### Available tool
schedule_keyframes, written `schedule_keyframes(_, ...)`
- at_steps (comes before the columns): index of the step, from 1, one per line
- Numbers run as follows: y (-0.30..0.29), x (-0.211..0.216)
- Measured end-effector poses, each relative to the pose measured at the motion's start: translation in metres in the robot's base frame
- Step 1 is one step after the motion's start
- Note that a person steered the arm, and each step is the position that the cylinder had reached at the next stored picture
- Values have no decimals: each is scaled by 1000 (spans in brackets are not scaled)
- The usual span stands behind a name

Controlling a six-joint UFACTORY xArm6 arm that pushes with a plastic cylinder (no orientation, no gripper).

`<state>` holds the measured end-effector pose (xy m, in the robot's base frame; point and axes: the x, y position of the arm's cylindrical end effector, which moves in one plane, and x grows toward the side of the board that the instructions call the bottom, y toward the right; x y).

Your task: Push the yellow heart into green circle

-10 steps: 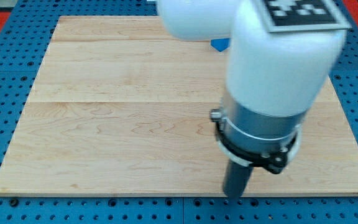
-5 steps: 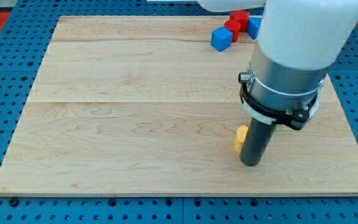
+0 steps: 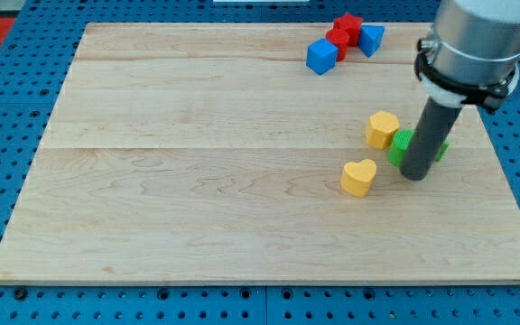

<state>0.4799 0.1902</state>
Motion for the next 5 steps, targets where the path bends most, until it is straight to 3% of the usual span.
schedule_keyframes(2, -28, 48)
schedule_keyframes(3, 38, 60)
schedule_keyframes(4, 116, 33)
schedule_keyframes(5, 120, -11)
